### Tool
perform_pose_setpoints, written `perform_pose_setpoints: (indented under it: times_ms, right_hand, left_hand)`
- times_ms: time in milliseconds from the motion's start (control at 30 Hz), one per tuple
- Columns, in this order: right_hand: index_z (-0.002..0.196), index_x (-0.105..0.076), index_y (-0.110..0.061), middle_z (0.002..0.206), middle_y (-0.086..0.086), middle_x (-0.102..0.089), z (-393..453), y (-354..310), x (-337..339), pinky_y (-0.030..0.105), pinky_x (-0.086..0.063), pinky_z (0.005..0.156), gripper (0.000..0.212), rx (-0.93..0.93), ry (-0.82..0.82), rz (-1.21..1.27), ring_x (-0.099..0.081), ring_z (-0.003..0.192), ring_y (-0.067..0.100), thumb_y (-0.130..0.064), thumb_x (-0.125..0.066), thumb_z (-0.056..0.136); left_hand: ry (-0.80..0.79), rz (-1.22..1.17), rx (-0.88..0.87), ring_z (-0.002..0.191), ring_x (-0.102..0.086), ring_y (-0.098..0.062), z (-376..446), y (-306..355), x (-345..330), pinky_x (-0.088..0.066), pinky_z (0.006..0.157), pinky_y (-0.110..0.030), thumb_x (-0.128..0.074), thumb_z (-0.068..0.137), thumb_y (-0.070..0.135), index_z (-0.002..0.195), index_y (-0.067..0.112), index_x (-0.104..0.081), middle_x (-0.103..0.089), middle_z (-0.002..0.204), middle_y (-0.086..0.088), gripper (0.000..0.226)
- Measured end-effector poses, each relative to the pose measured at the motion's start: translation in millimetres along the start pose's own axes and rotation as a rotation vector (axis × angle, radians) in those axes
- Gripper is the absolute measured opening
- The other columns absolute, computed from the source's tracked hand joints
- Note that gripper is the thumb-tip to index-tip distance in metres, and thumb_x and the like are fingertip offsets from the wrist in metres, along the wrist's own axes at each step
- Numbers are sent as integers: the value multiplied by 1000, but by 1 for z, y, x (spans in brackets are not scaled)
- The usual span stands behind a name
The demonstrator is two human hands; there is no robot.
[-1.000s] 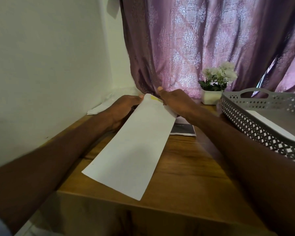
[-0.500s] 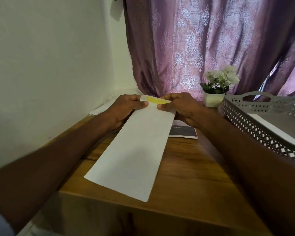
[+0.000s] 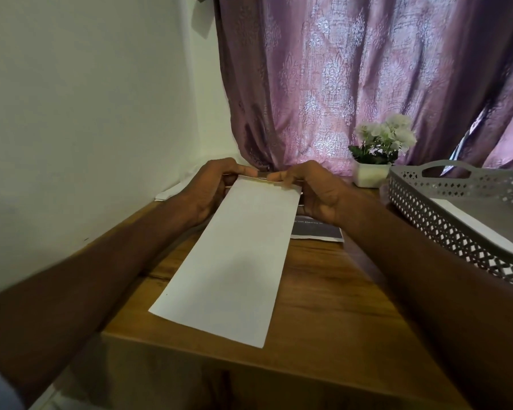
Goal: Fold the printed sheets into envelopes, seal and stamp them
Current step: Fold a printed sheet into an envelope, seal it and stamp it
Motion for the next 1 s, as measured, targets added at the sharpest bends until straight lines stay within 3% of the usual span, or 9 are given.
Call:
perform_pose_setpoints:
  times_ms: [67, 133, 267, 500, 600, 733, 900, 1000]
  right_hand:
    - [109, -76, -5, 103, 11, -72, -1, 0, -2, 28, -59, 61, 35, 16, 6, -5, -68, 81, 20, -14, -73, 75]
    - [115, -73, 2, 108, 16, -74, 2, 2, -3, 32, -62, 68, 36, 44, 34, 31, -71, 84, 23, -7, -78, 80]
    - [114, -71, 5, 112, 25, -73, 5, 6, -4, 42, -62, 87, 32, 77, 53, 79, -73, 97, 35, 13, -70, 83]
    - [119, -69, 8, 114, 25, -74, 3, 7, -13, 47, -60, 94, 37, 63, 42, 60, -73, 105, 39, 8, -76, 82]
    - [117, -70, 7, 112, 23, -75, 2, 6, -11, 43, -63, 85, 36, 37, 40, 90, -75, 100, 35, 8, -76, 82]
    - [110, -68, 3, 101, 19, -75, 1, 1, 5, 31, -62, 60, 30, -10, 99, 154, -78, 74, 24, 9, -76, 81]
    - [109, -66, 0, 83, 16, -78, 0, -3, 16, 31, -61, 60, 28, -8, 116, 196, -78, 71, 26, 8, -72, 83]
    - [106, -68, -3, 89, 16, -75, 1, -4, 17, 33, -61, 64, 21, 26, 130, 232, -76, 67, 23, -4, -71, 85]
  left_hand:
    - [17, 48, -17, 92, -71, -23, 1, 0, 1, -58, 83, -34, -63, 100, 31, 111, 4, -78, -78, 102, -10, 34]
    - [32, 93, -63, 93, -74, -24, 2, 0, 2, -60, 82, -32, -72, 96, 27, 109, 7, -80, -80, 101, -8, 25]
    - [8, 121, -91, 92, -78, -23, 4, 0, 3, -63, 80, -31, -79, 91, 15, 109, 13, -80, -81, 103, -6, 19]
    - [-3, 104, -95, 82, -79, -21, -1, 3, -1, -62, 68, -27, -82, 86, 12, 115, 16, -79, -82, 98, -3, 29]
    - [9, 95, -105, 87, -79, -25, 0, 5, 2, -62, 72, -30, -82, 85, 10, 115, 17, -79, -81, 103, -8, 31]
    - [53, 61, -104, 96, -76, -30, 3, 6, 11, -63, 81, -36, -82, 86, 11, 115, 20, -79, -78, 111, -11, 31]
    - [52, 10, -117, 89, -78, -28, 5, 5, 11, -62, 73, -32, -82, 85, 10, 115, 16, -78, -80, 102, -10, 31]
    - [52, -48, -134, 80, -79, -22, 6, 7, 14, -61, 68, -28, -82, 85, 7, 116, 13, -76, -81, 94, -9, 32]
Point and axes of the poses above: each hand's wrist, its own z-axis towards the middle knuckle, its own x-axis out of the back of the hand, y = z × x, the point moved 3 cm from there along z, towards the middle knuckle
